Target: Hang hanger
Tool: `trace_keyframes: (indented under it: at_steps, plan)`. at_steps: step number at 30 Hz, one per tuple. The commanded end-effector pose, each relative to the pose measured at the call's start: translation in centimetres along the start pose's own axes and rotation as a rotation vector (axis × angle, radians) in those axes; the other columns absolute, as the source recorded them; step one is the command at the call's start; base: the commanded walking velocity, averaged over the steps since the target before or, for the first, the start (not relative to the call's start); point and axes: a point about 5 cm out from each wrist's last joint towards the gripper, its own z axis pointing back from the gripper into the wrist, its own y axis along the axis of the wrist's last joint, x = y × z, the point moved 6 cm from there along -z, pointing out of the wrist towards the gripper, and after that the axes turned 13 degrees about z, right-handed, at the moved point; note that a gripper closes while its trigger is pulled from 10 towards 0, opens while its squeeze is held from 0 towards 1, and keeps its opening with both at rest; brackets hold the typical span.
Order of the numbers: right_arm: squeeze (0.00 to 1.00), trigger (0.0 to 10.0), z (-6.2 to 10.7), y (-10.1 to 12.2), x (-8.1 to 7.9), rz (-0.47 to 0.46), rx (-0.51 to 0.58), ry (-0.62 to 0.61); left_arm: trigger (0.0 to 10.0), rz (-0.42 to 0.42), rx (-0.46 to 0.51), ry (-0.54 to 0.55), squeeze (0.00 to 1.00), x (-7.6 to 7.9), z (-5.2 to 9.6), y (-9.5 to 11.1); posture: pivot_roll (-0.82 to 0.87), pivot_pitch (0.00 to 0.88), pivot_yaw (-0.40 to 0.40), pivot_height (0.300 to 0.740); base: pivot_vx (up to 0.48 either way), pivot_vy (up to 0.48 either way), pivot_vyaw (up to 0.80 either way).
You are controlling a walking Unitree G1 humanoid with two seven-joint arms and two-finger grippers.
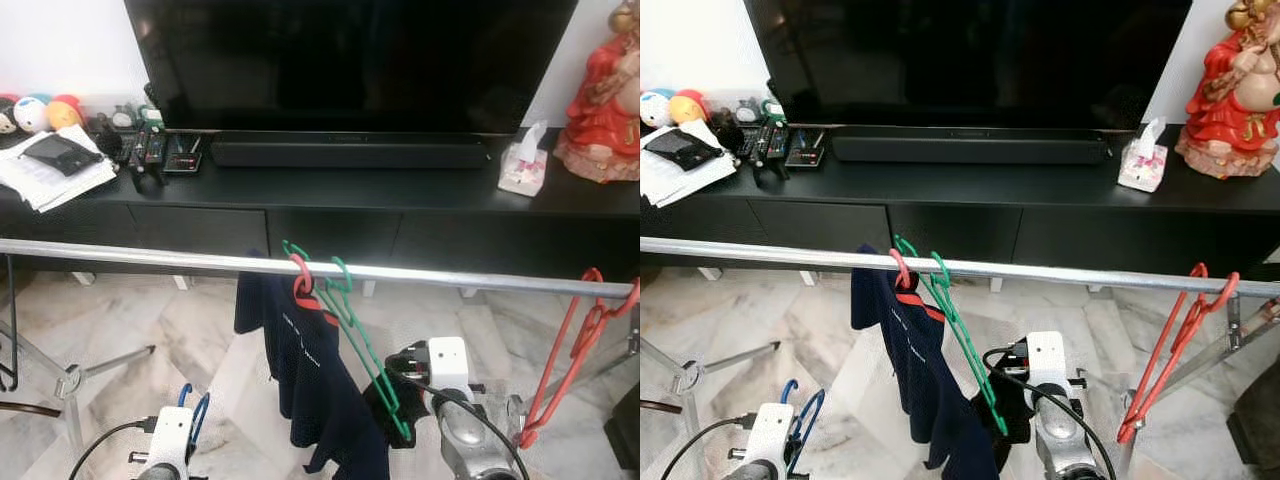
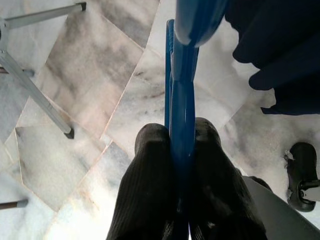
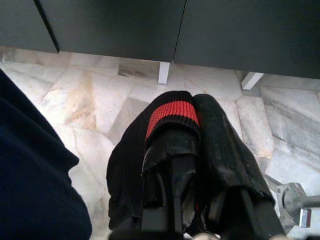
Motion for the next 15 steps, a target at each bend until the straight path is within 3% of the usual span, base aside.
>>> trace_keyframes:
  at_steps: [1,7,11,15]
  plan:
    - [0.00,10.0,0.0,0.7,0.1,-0.002,0.033,-0.013,10.0,0.011,-0.039,0.026,0.00,-0.6,0.2,-1.3,-0.07,0.000,-0.012,0.740,0.000,0.000,0.00]
    - [0.00,10.0,0.1,0.7,0.3,0.005,0.040,-0.013,10.0,0.010,-0.071,0.039,0.00,-0.9,0.6,-2.7,-0.06,0.000,-0.024,0.740,0.000,0.000,0.00]
    - [0.00,10.0,0.0,1.1,0.8,0.013,0.050,-0.021,10.0,0.013,-0.107,0.039,0.00,-0.8,1.0,-4.2,-0.07,0.000,-0.031,0.740,-0.268,0.000,0.00]
    - [0.00,10.0,0.1,1.0,0.8,0.016,0.047,-0.018,10.0,0.022,-0.107,0.035,0.00,-0.6,1.0,-4.3,-0.07,0.000,-0.037,0.740,-0.277,0.000,0.00]
